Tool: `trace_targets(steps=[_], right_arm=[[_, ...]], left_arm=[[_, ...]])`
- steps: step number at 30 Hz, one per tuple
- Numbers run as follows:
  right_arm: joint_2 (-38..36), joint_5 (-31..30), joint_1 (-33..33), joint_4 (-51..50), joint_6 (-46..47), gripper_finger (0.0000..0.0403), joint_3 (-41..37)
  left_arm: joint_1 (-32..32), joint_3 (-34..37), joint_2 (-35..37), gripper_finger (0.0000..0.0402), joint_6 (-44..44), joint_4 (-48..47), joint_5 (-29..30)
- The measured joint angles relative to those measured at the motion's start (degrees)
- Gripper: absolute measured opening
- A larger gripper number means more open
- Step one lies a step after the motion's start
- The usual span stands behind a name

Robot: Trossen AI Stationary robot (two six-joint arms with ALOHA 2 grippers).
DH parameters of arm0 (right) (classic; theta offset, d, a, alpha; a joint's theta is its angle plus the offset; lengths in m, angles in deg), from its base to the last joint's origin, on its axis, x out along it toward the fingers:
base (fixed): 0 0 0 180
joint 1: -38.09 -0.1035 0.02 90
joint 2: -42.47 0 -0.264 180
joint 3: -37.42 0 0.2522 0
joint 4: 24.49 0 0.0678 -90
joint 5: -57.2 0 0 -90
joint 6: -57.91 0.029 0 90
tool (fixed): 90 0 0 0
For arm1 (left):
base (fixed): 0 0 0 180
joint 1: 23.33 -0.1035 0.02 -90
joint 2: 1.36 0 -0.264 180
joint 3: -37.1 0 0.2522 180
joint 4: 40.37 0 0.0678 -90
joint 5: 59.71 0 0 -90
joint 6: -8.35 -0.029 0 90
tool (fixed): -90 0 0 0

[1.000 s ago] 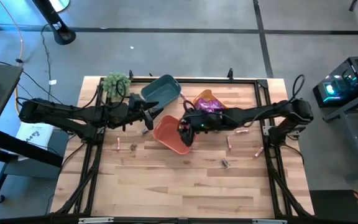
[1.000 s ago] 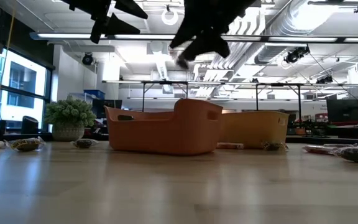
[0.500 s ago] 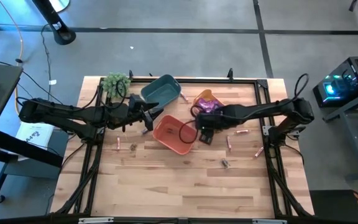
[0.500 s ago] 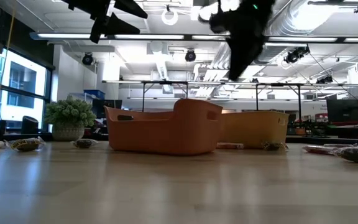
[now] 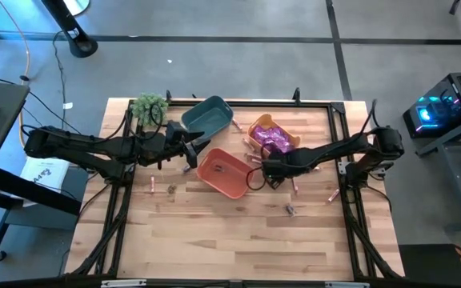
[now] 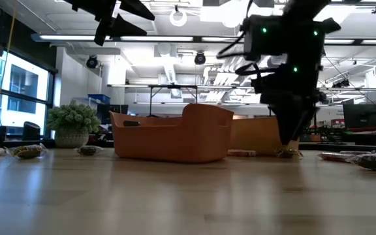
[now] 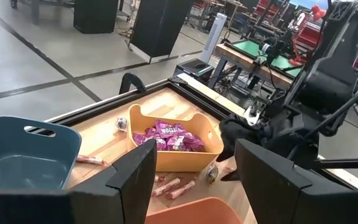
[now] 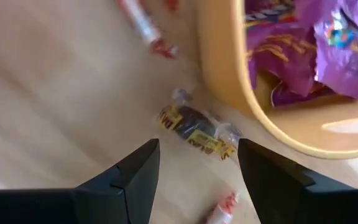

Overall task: Sort candy
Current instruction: Put the brown candy into the orange bin

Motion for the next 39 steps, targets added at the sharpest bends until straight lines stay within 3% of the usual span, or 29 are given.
trace_targets(steps=[7,15,18,21,23,27,31,39], right_arm=[[0.0,-1.17,3.01,5.63,6.17,0.0213,-4.37],[0.0,2.97,6.52,11.22,3.06,0.0208,-6.75],[-0.03,4.62,6.66,11.08,1.11,0.0163,-6.75],[-0.06,6.47,5.53,11.0,0.19,0.0064,-6.67],[-0.36,8.73,4.03,10.09,-1.12,0.0033,-5.93],[-2.67,12.31,0.87,5.86,-1.76,0.0053,-1.51],[-6.26,9.38,-1.99,4.85,-5.78,0.0043,6.43],[-5.23,6.98,-2.42,24.32,-15.07,0.0041,18.76]], left_arm=[[0.0,0.0,0.0,0.0209,0.99,0.04,-0.02],[0.0,0.0,0.0,0.0209,1.05,0.03,-0.02],[0.0,0.0,0.0,0.0209,1.05,0.04,-0.02],[0.0,0.0,0.0,0.0209,1.05,0.05,-0.02],[0.0,0.0,0.0,0.0209,1.05,0.03,-0.04],[0.0,0.0,0.0,0.0209,1.05,0.03,-0.02],[0.0,0.0,0.0,0.0209,1.05,0.03,-0.02],[0.0,0.0,0.0,0.0209,1.05,0.02,-0.02]])
